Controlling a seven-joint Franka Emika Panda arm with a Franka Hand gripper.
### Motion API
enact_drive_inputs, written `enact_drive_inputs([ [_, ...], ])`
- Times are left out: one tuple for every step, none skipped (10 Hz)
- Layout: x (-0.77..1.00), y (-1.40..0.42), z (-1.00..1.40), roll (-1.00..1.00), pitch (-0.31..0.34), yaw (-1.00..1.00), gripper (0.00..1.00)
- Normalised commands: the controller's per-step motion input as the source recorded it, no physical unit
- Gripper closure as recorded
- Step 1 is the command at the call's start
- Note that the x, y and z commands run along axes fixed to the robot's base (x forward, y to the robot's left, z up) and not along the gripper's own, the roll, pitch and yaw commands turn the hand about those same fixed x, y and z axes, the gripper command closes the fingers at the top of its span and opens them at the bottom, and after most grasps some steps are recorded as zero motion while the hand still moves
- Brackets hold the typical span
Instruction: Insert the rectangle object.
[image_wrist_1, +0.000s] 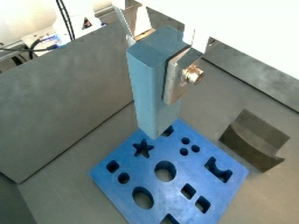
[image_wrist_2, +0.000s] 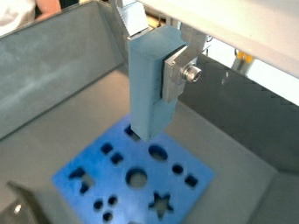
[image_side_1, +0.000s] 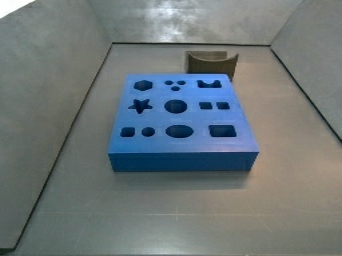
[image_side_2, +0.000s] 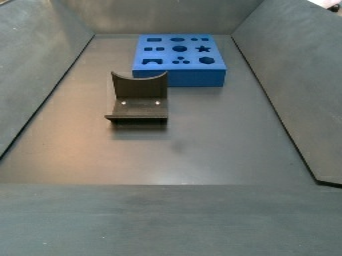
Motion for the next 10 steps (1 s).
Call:
enact_drive_inputs([
  [-0.82, 0.92, 0.22, 0.1, -0.244, -0.12, 1.0],
  [-0.77, 0.78, 0.13, 0.06, -0.213, -0.09, 1.0],
  [-0.59, 0.55, 0.04, 0.02, -0.175, -0.06, 1.0],
  [-0.43, 0.36, 0.02, -0.02, -0.161, -0.05, 1.0],
  [-0.31, 0.23, 0.01, -0.04, -0.15, -0.05, 1.0],
  [0.73, -0.85, -0.29, -0.1, 0.37, -0.1, 1.0],
  [0.79, -0.78, -0.29, -0.05, 0.48, -0.08, 1.0],
  [0.65, -0.52, -0.17, 0.02, 0.491, -0.02, 1.0],
  [0.31, -0.25, -0.01, 0.06, 0.36, -0.01, 1.0],
  [0.1, -0.05, 0.0, 0.0, 0.0, -0.13, 1.0],
])
